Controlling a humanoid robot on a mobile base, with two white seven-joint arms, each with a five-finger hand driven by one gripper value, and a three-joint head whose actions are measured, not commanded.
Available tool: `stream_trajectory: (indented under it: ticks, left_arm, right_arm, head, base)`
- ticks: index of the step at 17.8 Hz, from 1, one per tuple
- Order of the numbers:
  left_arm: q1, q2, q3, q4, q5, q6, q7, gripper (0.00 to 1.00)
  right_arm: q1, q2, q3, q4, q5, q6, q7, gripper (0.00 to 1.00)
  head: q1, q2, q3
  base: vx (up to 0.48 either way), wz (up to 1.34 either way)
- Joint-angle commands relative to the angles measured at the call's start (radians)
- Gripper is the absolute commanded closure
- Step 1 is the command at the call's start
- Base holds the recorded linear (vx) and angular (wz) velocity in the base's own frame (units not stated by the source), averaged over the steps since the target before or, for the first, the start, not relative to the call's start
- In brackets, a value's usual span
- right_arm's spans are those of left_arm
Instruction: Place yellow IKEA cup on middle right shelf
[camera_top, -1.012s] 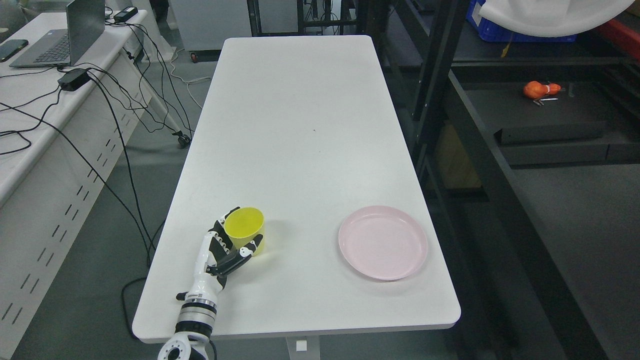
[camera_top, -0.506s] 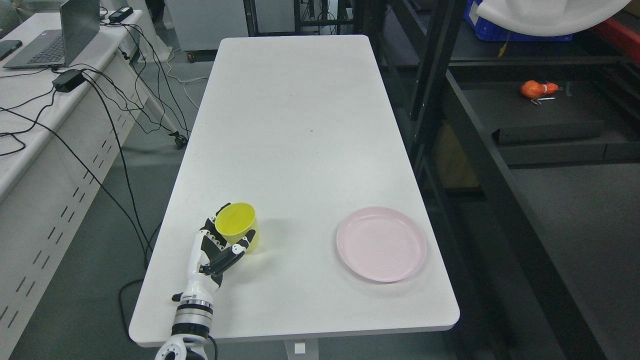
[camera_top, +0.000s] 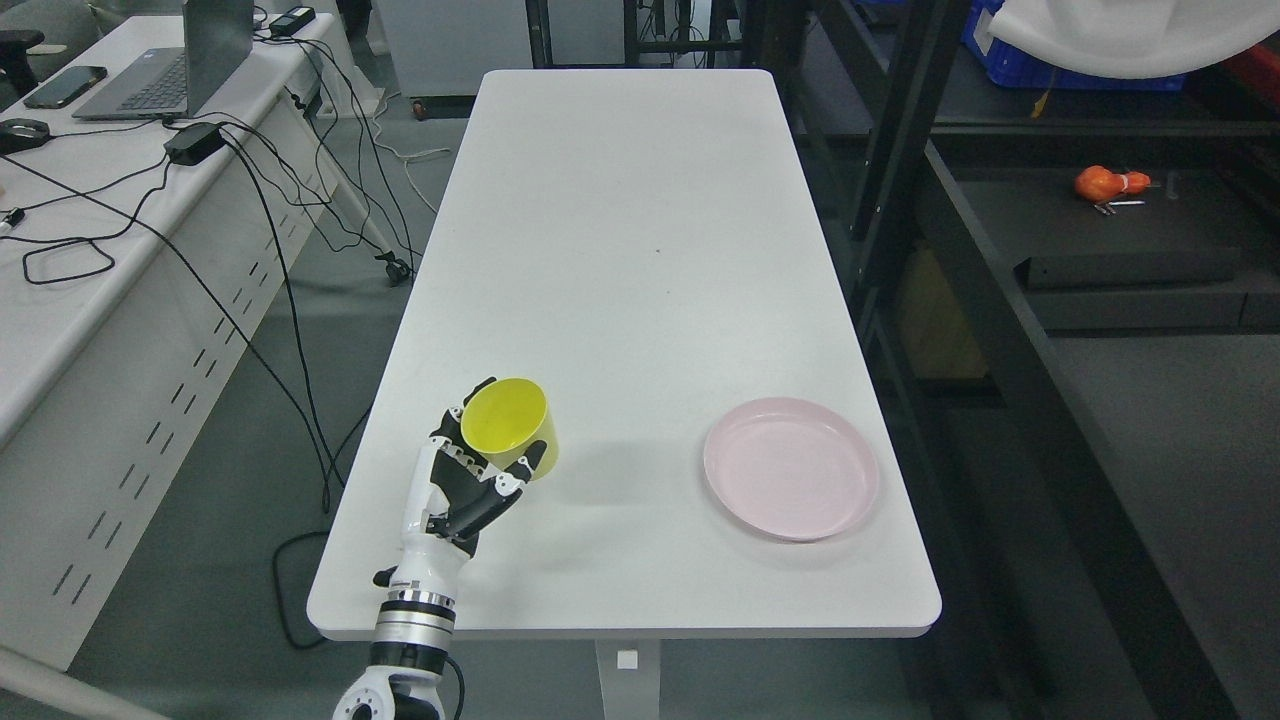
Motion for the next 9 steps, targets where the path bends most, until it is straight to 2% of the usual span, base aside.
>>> stream_trajectory:
  ticks: [1,9]
  left_arm:
    - [0.013,0.018,-0.032,-0.071,0.005,0.0,0.001,1.0]
    - [0.011,0.018,-0.028,-0.068,0.005,0.0,0.001,1.0]
  right_arm:
    - [0.011,-0.017,0.017,0.0,-0.025,-0.001,-0.215,0.01]
    - [0.011,-0.017,0.017,0.0,-0.025,-0.001,-0.215,0.01]
  head:
    - [0.0,0.0,0.0]
    - [0.0,0.0,0.0]
  base:
    - [-0.136,0.23]
    - [-0.141,0.17]
